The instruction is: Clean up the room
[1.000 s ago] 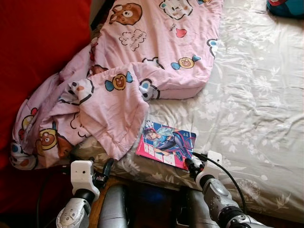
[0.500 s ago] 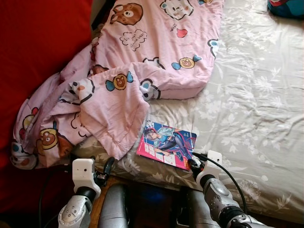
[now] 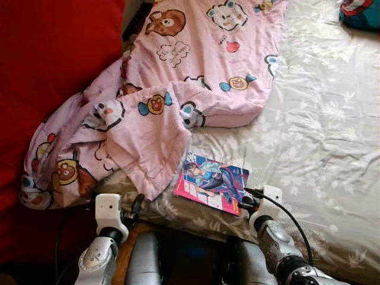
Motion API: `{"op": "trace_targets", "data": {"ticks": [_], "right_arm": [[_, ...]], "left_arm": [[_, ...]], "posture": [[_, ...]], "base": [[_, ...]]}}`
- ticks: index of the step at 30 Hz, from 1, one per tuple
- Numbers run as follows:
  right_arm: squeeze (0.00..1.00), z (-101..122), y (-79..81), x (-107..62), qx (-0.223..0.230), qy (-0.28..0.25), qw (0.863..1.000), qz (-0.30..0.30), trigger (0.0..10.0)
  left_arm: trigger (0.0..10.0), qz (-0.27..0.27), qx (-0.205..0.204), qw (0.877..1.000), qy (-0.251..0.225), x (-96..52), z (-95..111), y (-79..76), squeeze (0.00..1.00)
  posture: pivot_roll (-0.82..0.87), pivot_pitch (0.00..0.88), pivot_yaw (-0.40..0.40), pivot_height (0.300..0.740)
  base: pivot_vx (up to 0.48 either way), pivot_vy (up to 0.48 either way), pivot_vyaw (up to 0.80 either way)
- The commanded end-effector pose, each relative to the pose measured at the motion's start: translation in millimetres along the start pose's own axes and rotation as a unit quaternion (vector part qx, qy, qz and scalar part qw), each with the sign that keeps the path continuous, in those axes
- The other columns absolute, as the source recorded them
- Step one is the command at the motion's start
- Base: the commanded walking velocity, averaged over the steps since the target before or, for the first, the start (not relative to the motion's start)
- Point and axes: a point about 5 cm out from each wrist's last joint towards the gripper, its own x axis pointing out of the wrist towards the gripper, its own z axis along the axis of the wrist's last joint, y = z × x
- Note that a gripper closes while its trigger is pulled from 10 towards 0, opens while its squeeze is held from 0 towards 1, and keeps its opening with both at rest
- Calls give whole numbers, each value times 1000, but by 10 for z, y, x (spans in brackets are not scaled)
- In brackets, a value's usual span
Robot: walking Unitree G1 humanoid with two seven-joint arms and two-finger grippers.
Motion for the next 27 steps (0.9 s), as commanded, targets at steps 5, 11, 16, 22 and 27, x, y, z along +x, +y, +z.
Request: {"op": "trace_targets", "data": {"ticks": [5, 11, 16, 22, 27], "right_arm": [[0, -160, -216, -120, 20, -7, 999, -25, 0], [0, -304, -412, -259, 15, -16, 999, -48, 0], [0, -451, -558, -362, 7, 9, 997, -77, 9294], [0, -686, -644, -485, -19, 65, 993, -92, 10000], [0, -811, -652, -539, -33, 99, 990, -99, 10000]], "left_arm": [[10000, 15, 5, 999, 36, -26, -198, 70, 0], [10000, 32, -3, 998, 56, 40, -284, 111, 0], [10000, 46, -18, 995, 82, 39, -388, 153, 0], [10000, 56, -18, 989, 137, -46, -595, 197, 0], [10000, 69, -15, 981, 183, -142, -750, 240, 0]], "posture": [[79, 129, -14, 638], [43, 74, -9, 638], [15, 19, 1, 638], [-1, 0, 11, 638], [-5, 0, 27, 663]], "base": [[0, 0, 0], [0, 0, 0], [0, 0, 0], [0, 0, 0], [0, 0, 0]]}}
